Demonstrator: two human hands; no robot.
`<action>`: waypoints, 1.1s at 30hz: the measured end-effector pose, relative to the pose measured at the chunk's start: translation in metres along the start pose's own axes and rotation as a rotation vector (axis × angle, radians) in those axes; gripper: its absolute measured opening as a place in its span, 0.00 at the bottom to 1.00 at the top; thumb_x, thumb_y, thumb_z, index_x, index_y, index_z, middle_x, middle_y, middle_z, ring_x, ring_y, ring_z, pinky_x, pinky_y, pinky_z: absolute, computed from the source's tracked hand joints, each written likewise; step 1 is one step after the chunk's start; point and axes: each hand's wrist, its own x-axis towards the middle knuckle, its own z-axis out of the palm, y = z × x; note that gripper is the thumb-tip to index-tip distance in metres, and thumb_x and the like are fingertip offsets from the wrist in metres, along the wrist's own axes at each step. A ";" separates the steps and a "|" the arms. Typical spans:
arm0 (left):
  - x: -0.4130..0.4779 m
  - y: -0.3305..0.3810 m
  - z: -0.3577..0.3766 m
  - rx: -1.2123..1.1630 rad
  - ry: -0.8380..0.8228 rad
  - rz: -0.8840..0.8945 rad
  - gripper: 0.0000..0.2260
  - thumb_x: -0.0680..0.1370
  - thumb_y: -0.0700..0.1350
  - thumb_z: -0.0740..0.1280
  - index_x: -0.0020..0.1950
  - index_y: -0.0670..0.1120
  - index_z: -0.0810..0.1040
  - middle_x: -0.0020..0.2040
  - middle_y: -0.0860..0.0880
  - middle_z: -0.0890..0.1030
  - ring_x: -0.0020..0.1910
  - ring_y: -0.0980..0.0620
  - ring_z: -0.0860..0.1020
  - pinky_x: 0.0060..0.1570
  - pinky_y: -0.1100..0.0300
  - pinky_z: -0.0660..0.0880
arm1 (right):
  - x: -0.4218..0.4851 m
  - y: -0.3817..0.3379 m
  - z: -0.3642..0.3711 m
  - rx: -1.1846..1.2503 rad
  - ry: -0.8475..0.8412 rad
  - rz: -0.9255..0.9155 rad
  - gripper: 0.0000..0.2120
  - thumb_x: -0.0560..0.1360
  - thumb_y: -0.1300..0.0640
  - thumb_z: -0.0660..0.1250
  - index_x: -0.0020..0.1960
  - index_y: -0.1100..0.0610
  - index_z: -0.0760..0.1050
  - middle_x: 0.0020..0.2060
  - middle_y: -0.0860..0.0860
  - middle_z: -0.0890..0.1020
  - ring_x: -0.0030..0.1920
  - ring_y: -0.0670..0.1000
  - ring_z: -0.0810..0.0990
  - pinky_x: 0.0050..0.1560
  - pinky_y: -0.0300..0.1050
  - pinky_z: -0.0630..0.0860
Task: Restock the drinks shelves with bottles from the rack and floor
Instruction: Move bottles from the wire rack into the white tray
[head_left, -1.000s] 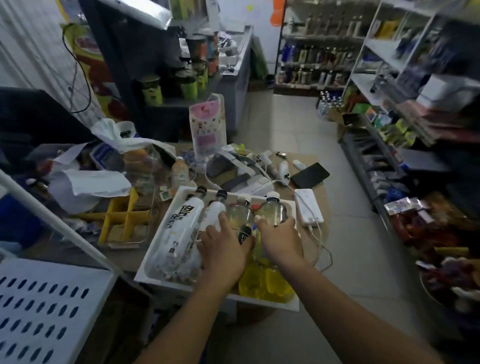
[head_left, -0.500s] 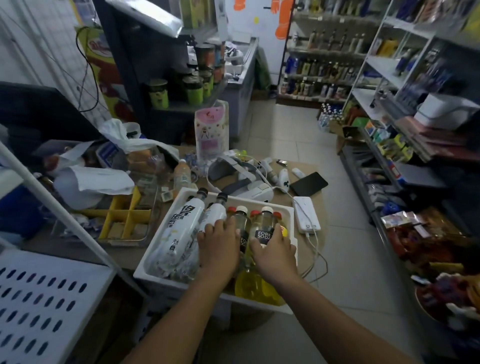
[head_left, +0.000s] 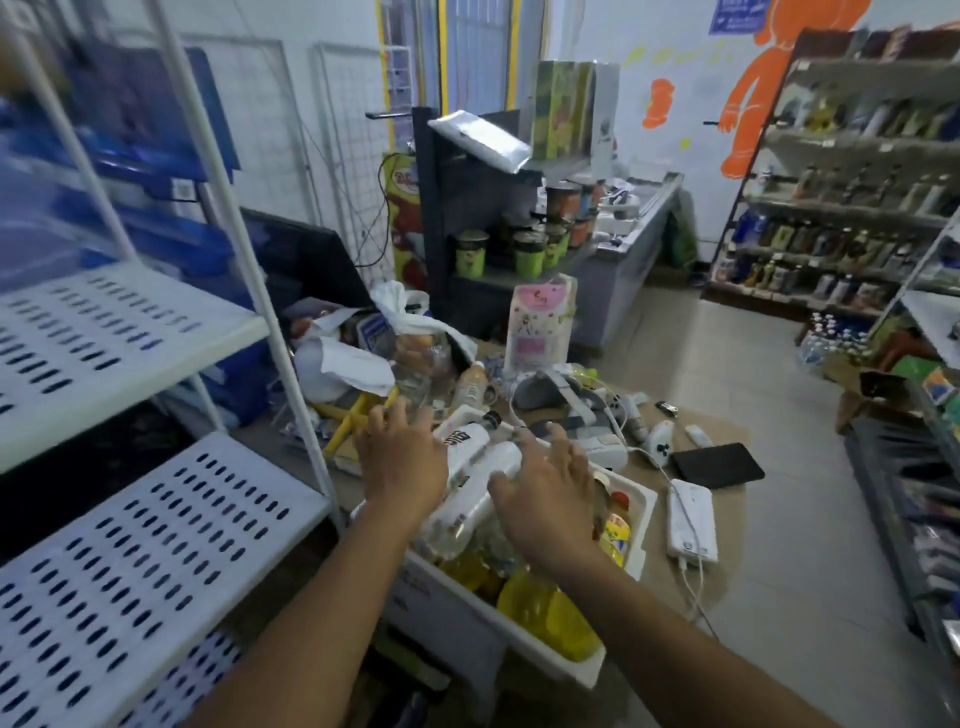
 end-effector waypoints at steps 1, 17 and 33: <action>0.001 -0.009 -0.014 0.042 0.040 -0.040 0.19 0.80 0.50 0.61 0.71 0.53 0.71 0.74 0.46 0.66 0.71 0.42 0.62 0.67 0.43 0.62 | 0.007 -0.011 -0.005 -0.025 -0.008 -0.073 0.30 0.79 0.42 0.59 0.78 0.45 0.55 0.80 0.50 0.49 0.78 0.59 0.46 0.76 0.58 0.47; -0.060 -0.131 -0.194 0.312 0.407 -0.511 0.19 0.80 0.49 0.60 0.71 0.51 0.70 0.76 0.46 0.60 0.74 0.41 0.56 0.69 0.38 0.56 | -0.002 -0.213 -0.027 -0.156 -0.042 -0.876 0.27 0.77 0.43 0.60 0.74 0.48 0.60 0.76 0.52 0.51 0.74 0.61 0.53 0.72 0.59 0.57; -0.081 -0.318 -0.272 0.133 0.721 -0.873 0.33 0.77 0.48 0.66 0.78 0.52 0.53 0.79 0.42 0.53 0.74 0.35 0.55 0.69 0.36 0.57 | -0.022 -0.394 0.047 -0.119 -0.186 -1.108 0.30 0.78 0.43 0.62 0.77 0.46 0.56 0.79 0.48 0.43 0.78 0.59 0.50 0.73 0.59 0.60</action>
